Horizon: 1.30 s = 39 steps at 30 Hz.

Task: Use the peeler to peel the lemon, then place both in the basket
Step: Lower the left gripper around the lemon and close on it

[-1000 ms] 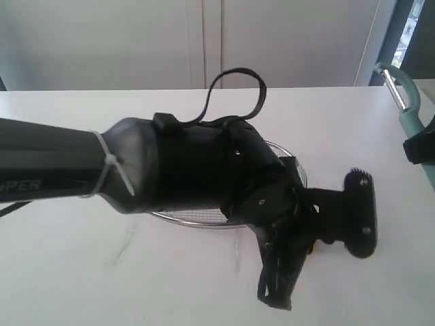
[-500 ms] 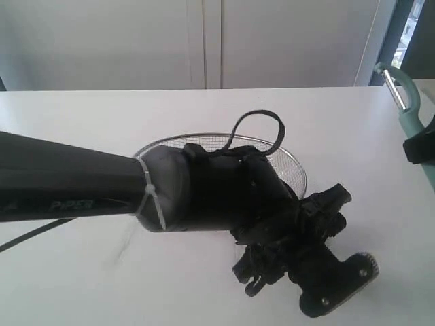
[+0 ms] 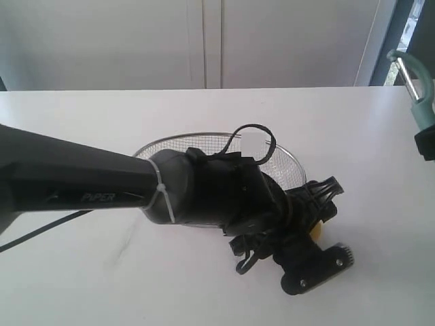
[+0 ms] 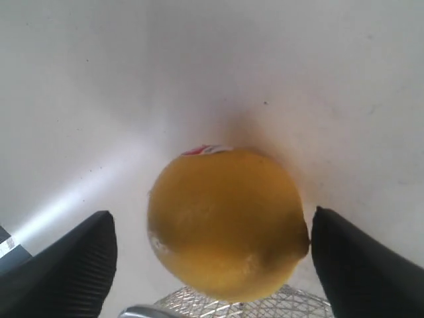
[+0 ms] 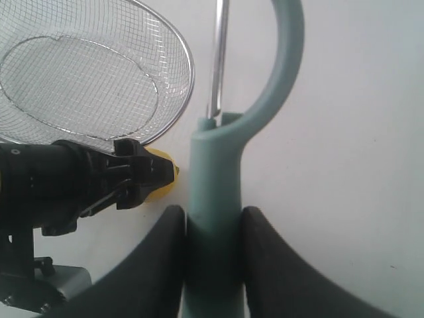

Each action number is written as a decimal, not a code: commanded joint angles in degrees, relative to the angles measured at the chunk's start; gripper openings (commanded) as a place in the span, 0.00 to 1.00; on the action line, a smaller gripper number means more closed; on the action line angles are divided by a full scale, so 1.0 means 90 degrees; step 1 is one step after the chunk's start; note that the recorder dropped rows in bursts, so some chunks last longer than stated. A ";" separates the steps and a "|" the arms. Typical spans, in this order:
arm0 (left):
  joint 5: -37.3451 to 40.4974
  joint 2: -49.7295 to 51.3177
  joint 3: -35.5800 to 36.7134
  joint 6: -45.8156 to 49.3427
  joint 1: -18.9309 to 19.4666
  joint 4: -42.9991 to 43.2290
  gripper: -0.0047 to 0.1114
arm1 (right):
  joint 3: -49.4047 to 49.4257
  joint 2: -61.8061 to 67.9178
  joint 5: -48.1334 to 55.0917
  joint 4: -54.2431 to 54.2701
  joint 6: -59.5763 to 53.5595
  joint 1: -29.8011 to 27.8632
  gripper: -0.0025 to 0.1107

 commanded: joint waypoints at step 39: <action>-0.0043 0.0040 -0.0024 -0.0169 -0.0369 -0.0029 0.04 | -0.0015 -0.0046 -0.0118 -0.0016 0.0041 -0.0039 0.02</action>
